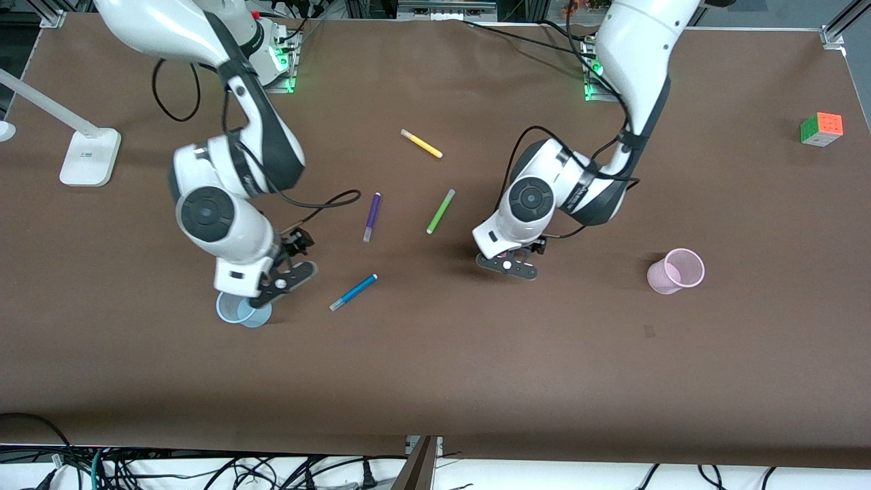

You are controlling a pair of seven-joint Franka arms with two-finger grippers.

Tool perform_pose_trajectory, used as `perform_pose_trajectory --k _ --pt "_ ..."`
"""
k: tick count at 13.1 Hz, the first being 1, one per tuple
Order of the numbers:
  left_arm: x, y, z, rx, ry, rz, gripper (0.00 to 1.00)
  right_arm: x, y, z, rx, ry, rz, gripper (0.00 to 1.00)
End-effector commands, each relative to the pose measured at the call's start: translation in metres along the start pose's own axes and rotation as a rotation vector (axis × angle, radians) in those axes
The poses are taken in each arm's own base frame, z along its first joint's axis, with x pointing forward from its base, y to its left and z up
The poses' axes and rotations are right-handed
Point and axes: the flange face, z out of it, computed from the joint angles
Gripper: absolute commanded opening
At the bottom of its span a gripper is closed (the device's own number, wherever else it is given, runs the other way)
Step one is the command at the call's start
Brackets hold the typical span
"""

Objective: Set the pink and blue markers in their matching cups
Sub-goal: 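Grasp the blue marker with the right gripper while the left gripper grasps the pink marker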

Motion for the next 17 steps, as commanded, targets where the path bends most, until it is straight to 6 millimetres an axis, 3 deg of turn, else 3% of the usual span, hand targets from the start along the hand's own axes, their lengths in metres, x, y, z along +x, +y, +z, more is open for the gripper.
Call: perform_pose_trajectory --k 1,3,4,11,12,15,16,17 --pt "0.003 0.004 0.021 0.002 0.009 0.008 1.0 0.018 -0.002 0.027 -0.036 0.037 -0.212 1.0" --pt "0.009 0.005 0.034 -0.007 0.059 0.028 1.0 0.024 -0.001 0.049 -0.046 0.055 -0.382 1.0" --pt "0.013 0.003 0.035 0.002 0.08 0.059 0.95 0.027 0.001 0.057 -0.059 0.074 -0.437 1.0" --pt "0.01 -0.006 0.044 0.012 0.052 0.089 0.07 0.039 -0.002 0.1 -0.106 0.131 -0.671 1.0" --pt "0.009 -0.005 0.045 0.014 0.05 0.092 0.0 0.041 -0.009 0.107 -0.101 0.124 -0.684 1.0" --pt "0.016 -0.013 0.016 0.015 0.085 0.135 0.0 0.042 -0.018 0.125 -0.089 0.107 -0.718 1.0" --pt "0.019 -0.029 -0.007 0.027 0.092 0.195 0.0 0.044 -0.019 0.127 -0.096 0.119 -0.722 1.0" --pt "0.023 -0.063 -0.029 0.022 0.077 0.234 0.0 0.046 -0.023 0.13 -0.096 0.119 -0.729 1.0"
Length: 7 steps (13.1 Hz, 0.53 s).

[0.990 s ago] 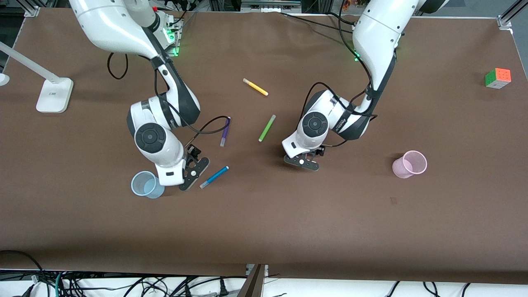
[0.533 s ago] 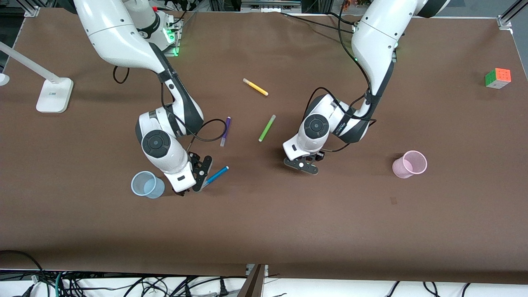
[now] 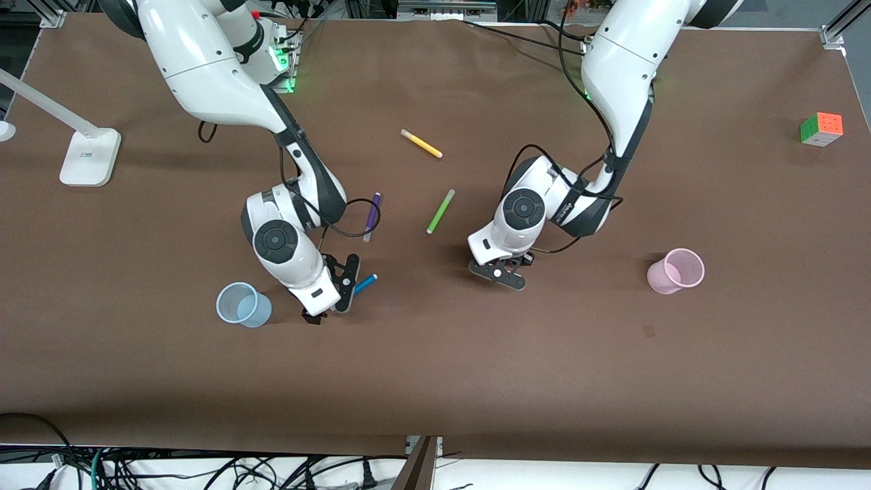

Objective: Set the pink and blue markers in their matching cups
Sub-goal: 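Carry the pink marker over the pink cup with the left gripper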

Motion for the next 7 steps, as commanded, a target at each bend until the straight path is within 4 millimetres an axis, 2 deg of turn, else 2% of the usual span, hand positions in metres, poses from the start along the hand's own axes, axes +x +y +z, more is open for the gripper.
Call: perform_pose_trajectory --k 1,2,3,4,5,6,7 --pt "-0.002 -0.069 -0.067 -0.007 -0.022 0.13 0.0 0.007 0.0 0.007 -0.015 0.003 -0.034 1.0" --pt "-0.001 -0.083 -0.091 -0.009 -0.017 0.181 0.0 0.009 -0.001 0.009 -0.014 0.002 -0.038 0.95" --pt "-0.003 -0.098 -0.111 -0.011 -0.029 0.211 0.0 0.013 -0.003 0.008 -0.015 0.003 -0.047 0.86" --pt "-0.005 -0.109 -0.125 -0.027 -0.031 0.235 0.0 0.016 -0.006 0.009 -0.013 0.004 -0.052 0.81" --pt "-0.007 -0.12 -0.14 -0.052 -0.006 0.266 0.0 0.016 -0.006 0.01 -0.013 0.004 -0.052 0.81" --pt "-0.009 -0.141 -0.156 -0.056 0.021 0.314 0.0 0.016 -0.006 0.011 -0.016 0.006 -0.053 0.81" --pt "-0.014 -0.173 -0.173 -0.056 0.051 0.354 0.0 0.016 -0.007 0.015 -0.014 0.006 -0.053 0.81"
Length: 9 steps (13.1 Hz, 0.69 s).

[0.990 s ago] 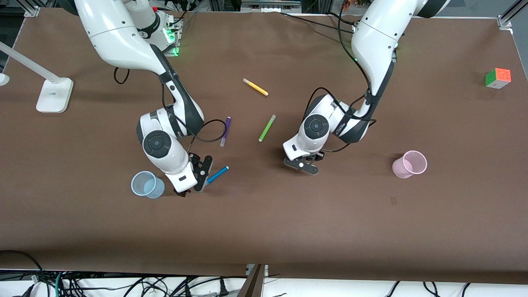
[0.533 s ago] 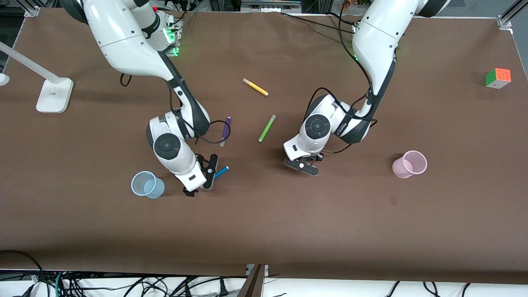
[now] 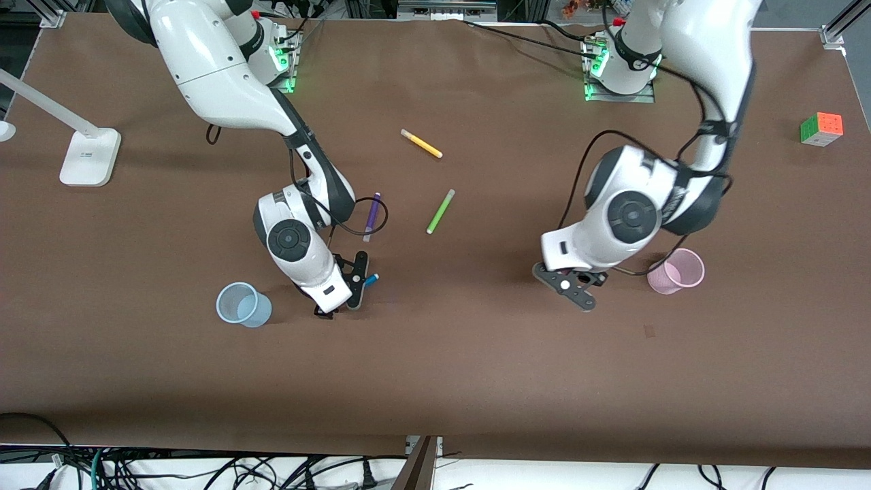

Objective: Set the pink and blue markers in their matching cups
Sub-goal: 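Carry the pink marker over the pink cup with the left gripper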

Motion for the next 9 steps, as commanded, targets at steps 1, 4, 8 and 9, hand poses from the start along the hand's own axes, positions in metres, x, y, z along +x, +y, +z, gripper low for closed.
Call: perform_pose_trajectory --k 1,4,8,9 --pt "-0.026 -0.044 -0.037 -0.044 0.067 0.137 0.0 0.003 0.003 0.007 -0.016 0.003 -0.02 0.8" --pt "-0.059 -0.109 -0.055 -0.071 0.154 0.296 0.0 0.003 0.002 0.012 -0.02 0.007 -0.023 0.72" --pt "-0.098 -0.174 -0.04 -0.14 0.277 0.451 0.0 0.003 0.005 0.005 -0.031 0.022 0.003 0.17" --pt "-0.105 -0.182 -0.035 -0.167 0.327 0.479 0.0 -0.001 0.009 -0.003 -0.034 0.022 0.01 0.12"
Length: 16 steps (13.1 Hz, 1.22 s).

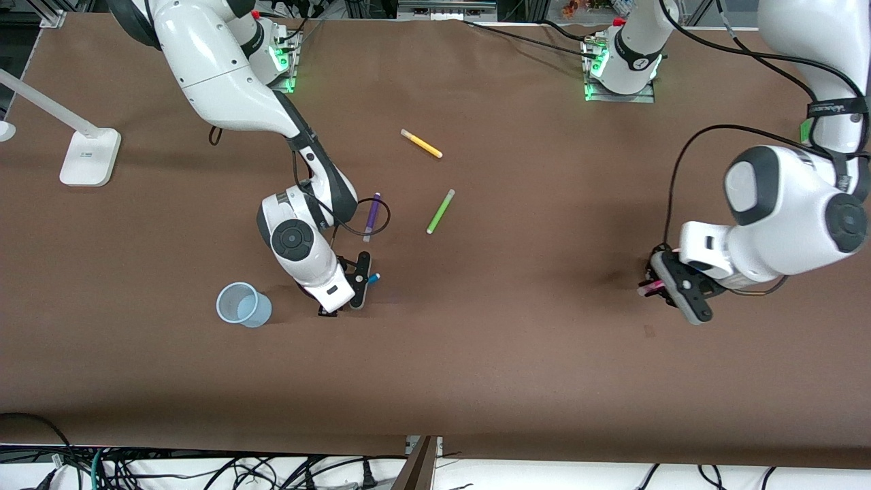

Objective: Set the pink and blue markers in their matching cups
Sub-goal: 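Carry the pink marker over the pink cup with the left gripper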

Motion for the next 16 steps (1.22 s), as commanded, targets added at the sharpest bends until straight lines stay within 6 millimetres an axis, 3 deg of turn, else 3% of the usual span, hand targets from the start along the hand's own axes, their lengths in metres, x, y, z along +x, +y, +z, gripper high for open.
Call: perform_pose_trajectory --k 1,3,6,9,10,11,12,13,16 --pt "-0.035 -0.019 0.007 -0.061 0.124 0.112 0.0 -0.006 0.013 -0.019 -0.025 0.013 0.018 0.12" --pt "-0.072 -0.034 0.018 -0.118 0.22 0.126 0.0 -0.025 0.021 -0.047 0.016 -0.03 0.042 0.11" --pt "-0.108 -0.039 0.028 -0.202 0.324 0.202 0.0 -0.058 0.036 -0.107 0.043 -0.081 0.088 0.11" --pt "-0.151 -0.043 0.04 -0.287 0.441 0.246 0.0 -0.1 0.047 -0.131 0.075 -0.183 0.127 0.11" --pt "-0.167 -0.045 0.045 -0.306 0.458 0.249 0.0 -0.098 0.058 -0.164 0.023 -0.218 0.103 0.11" --pt "-0.176 -0.044 0.048 -0.333 0.471 0.245 0.0 -0.105 0.064 -0.18 0.016 -0.301 0.078 0.11" --pt "-0.183 -0.042 0.048 -0.354 0.48 0.233 0.44 -0.11 0.067 -0.194 0.016 -0.369 0.067 0.11" --pt "-0.188 -0.043 0.047 -0.356 0.482 0.228 0.99 -0.113 0.07 -0.205 0.006 -0.416 0.061 0.11" --pt "-0.187 -0.044 0.036 -0.355 0.473 0.204 1.0 -0.116 0.071 -0.205 -0.058 -0.634 -0.032 0.11"
